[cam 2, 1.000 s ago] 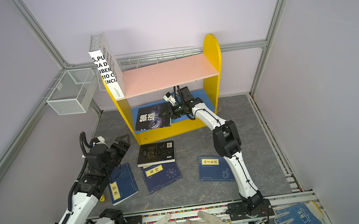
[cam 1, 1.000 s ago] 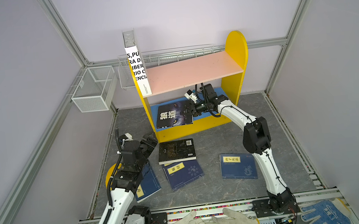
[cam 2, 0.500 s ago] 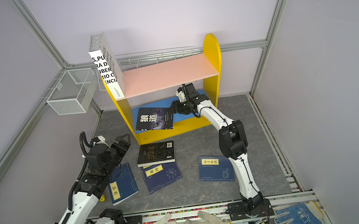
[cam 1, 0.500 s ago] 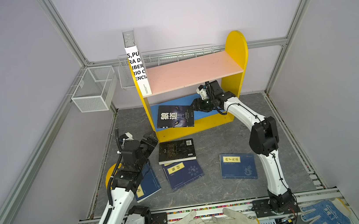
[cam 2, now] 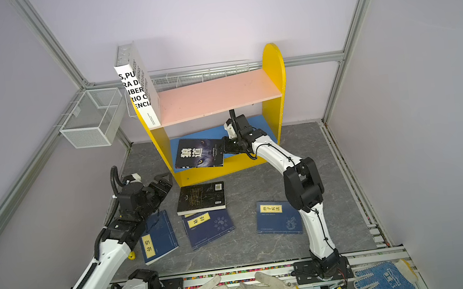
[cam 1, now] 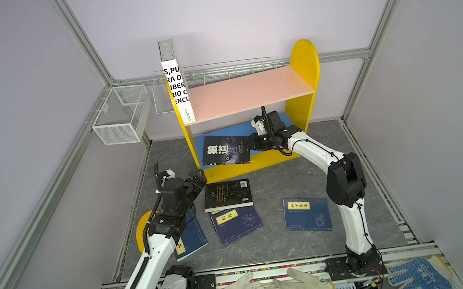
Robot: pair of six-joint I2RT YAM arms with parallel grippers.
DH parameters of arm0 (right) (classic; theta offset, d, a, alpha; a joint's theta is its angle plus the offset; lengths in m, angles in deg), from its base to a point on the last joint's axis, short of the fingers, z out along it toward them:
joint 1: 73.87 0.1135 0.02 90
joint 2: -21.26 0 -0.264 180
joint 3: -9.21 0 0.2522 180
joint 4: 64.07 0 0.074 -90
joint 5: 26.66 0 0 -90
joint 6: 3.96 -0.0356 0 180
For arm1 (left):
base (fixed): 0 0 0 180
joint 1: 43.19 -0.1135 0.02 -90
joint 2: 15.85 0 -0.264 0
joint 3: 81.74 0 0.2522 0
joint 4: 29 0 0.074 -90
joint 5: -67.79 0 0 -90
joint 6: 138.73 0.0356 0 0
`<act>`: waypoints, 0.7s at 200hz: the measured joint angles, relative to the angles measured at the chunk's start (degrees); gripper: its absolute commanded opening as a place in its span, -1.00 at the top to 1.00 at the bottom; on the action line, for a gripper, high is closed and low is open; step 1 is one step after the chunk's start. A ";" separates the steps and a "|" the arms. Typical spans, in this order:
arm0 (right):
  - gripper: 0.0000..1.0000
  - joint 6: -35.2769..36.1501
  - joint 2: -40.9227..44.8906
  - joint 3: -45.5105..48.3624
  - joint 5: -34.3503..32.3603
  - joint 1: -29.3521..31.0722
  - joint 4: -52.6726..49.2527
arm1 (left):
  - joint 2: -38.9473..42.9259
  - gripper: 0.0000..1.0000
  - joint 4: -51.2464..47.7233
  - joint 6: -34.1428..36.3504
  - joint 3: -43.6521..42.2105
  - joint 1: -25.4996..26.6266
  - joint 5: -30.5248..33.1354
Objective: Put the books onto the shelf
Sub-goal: 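Press the wolf-cover book against the shelf back with the right gripper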
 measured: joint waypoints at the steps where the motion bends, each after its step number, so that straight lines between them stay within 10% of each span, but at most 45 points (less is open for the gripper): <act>1: 0.26 0.04 -0.04 -0.11 -0.02 0.02 -0.07 | -0.24 -0.84 -0.04 0.22 0.11 -0.13 -0.11; 140: 0.23 1.53 -13.68 -17.44 7.21 -0.92 1.97 | -15.78 -0.79 0.83 17.99 11.37 -6.73 -12.52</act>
